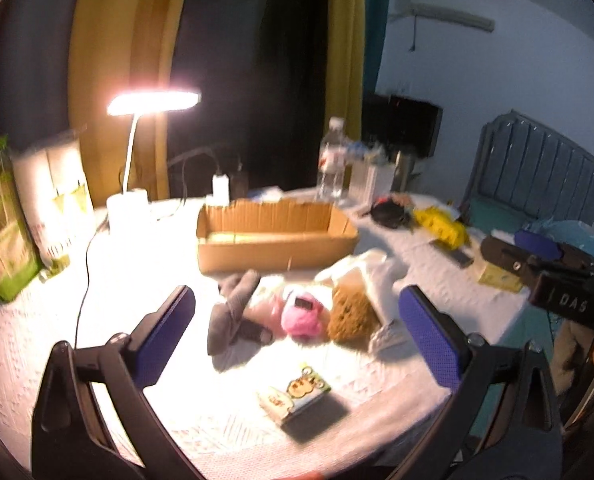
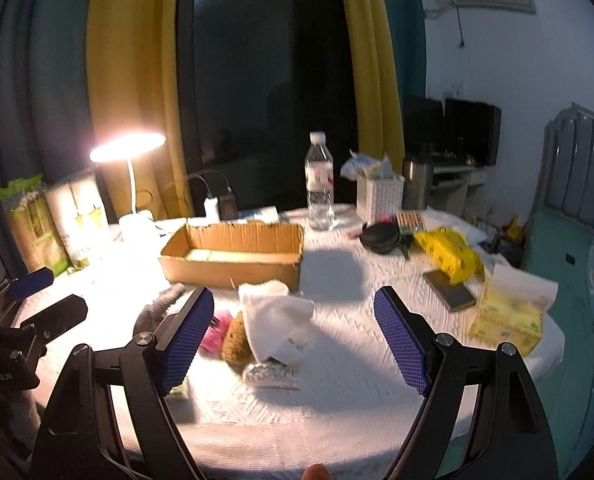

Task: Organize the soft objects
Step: 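Grasp the duck tissue pack with the left tool while the right tool grasps the white towel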

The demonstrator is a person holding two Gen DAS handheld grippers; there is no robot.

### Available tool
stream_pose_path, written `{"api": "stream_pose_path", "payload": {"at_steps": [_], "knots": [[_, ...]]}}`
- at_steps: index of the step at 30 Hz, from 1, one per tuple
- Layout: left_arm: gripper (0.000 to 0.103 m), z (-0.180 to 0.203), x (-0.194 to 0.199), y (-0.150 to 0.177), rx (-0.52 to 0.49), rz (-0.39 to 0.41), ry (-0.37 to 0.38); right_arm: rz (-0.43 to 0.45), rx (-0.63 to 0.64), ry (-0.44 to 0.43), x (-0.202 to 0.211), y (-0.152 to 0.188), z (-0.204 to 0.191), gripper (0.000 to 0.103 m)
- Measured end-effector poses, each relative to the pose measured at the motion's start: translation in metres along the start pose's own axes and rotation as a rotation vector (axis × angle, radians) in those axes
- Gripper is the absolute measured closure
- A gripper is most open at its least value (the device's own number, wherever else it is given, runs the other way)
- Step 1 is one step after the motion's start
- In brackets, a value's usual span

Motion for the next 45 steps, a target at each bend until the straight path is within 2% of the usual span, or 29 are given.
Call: {"api": "stream_pose_path", "payload": {"at_steps": [8, 15, 21, 24, 25, 27, 28, 29, 30, 32, 33, 34, 35, 36, 37, 42, 45], "knots": [[0.001, -0.001, -0.060, 0.049, 0.014, -0.180, 0.015, -0.138, -0.017, 0.017, -0.054, 0.028, 0.013, 0.018], [0.001, 0.003, -0.104, 0.085, 0.016, -0.311, 0.025, -0.232, -0.011, -0.031, -0.098, 0.045, 0.009, 0.018], [0.001, 0.004, -0.124, 0.105, 0.012, -0.385, 0.035, -0.270, 0.000, -0.096, -0.128, 0.049, -0.008, 0.018], [0.007, 0.005, -0.129, 0.110, 0.003, -0.408, 0.058, -0.284, -0.001, -0.123, -0.139, 0.050, -0.016, 0.020], [0.010, 0.006, -0.130, 0.111, 0.004, -0.415, 0.068, -0.288, 0.002, -0.132, -0.143, 0.050, -0.019, 0.022], [0.015, 0.007, -0.133, 0.113, 0.006, -0.420, 0.085, -0.296, 0.006, -0.143, -0.149, 0.050, -0.022, 0.033], [0.021, 0.008, -0.133, 0.112, -0.001, -0.418, 0.087, -0.299, 0.007, -0.144, -0.151, 0.050, -0.023, 0.036], [0.032, 0.008, -0.133, 0.111, -0.005, -0.416, 0.091, -0.302, 0.007, -0.148, -0.152, 0.050, -0.024, 0.045], [0.033, 0.008, -0.133, 0.110, -0.009, -0.414, 0.094, -0.308, 0.006, -0.154, -0.153, 0.051, -0.025, 0.059], [0.035, 0.007, -0.132, 0.109, 0.002, -0.412, 0.110, -0.314, 0.001, -0.165, -0.154, 0.051, -0.026, 0.080], [0.036, 0.007, -0.132, 0.108, 0.006, -0.409, 0.117, -0.315, -0.006, -0.172, -0.154, 0.051, -0.026, 0.085], [0.039, 0.007, -0.131, 0.107, 0.009, -0.408, 0.121, -0.311, -0.007, -0.176, -0.151, 0.049, -0.026, 0.085], [0.044, 0.006, -0.129, 0.105, 0.009, -0.404, 0.122, -0.302, -0.006, -0.176, -0.149, 0.047, -0.026, 0.091], [0.058, 0.006, -0.127, 0.102, 0.008, -0.394, 0.123, -0.292, -0.006, -0.182, -0.145, 0.044, -0.027, 0.093], [0.066, 0.005, -0.126, 0.098, 0.009, -0.387, 0.119, -0.279, -0.003, -0.184, -0.141, 0.040, -0.027, 0.093], [0.073, 0.002, -0.121, 0.072, -0.009, -0.327, 0.102, -0.223, -0.002, -0.186, -0.123, 0.018, -0.025, 0.093], [0.076, 0.000, -0.123, 0.069, -0.005, -0.333, 0.093, -0.188, -0.001, -0.186, -0.112, 0.004, -0.023, 0.093]]}}
Point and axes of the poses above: each gripper's, at about its wrist camera, not at the fingertips, and x roughly against the way its jaws point, z to its right, y to its underside, the point moved 6 cm from there along -x, roughly the way its jaws point, and after that the axes turned 11 degrees about -x, right-handed, at the moved point
